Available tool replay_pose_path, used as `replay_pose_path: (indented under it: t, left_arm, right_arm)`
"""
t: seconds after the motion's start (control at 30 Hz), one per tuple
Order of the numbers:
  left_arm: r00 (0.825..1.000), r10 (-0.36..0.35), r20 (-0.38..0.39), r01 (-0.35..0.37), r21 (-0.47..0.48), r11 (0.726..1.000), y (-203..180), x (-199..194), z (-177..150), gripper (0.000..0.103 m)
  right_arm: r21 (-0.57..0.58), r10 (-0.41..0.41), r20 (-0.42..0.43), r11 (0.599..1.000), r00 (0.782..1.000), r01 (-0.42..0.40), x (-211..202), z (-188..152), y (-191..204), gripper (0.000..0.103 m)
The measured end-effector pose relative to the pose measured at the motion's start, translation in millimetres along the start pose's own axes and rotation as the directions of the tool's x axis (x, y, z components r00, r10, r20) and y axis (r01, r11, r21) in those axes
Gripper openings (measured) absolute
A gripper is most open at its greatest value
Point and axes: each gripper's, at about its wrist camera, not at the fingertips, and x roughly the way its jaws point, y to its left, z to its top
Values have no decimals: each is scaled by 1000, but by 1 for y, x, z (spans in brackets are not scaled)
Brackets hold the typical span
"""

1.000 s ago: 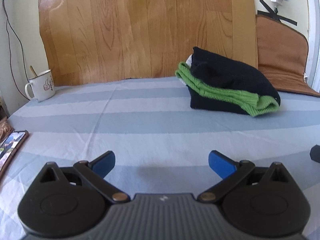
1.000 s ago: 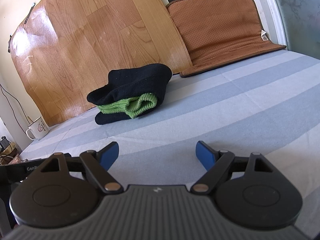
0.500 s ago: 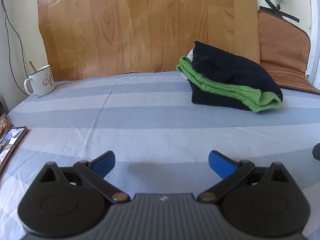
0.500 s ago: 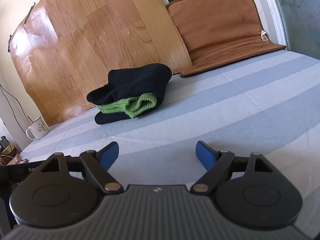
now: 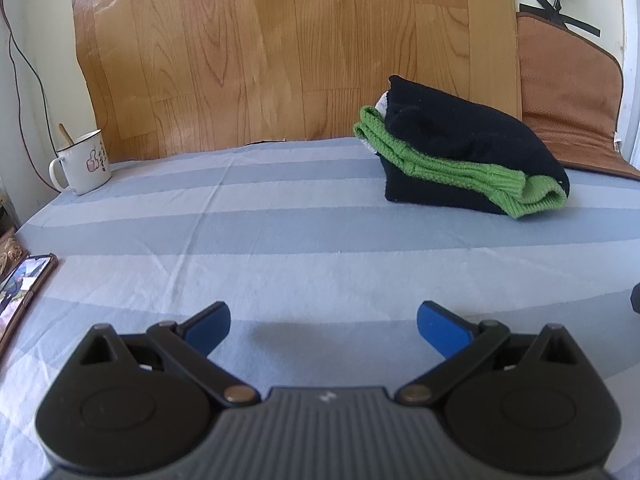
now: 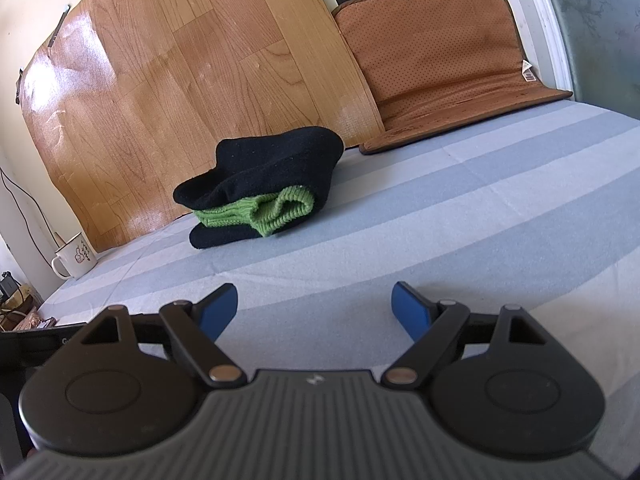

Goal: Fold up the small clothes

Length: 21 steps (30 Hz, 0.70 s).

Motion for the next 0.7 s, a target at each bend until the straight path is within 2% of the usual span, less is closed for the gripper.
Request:
replay_pose_path:
  t: [0.7]
  left_arm:
    - [1000, 30, 1, -30, 20, 999, -3, 2, -1, 103]
  right_arm:
    - [1, -2, 0, 1000, 1000, 2, 0, 0, 1, 87]
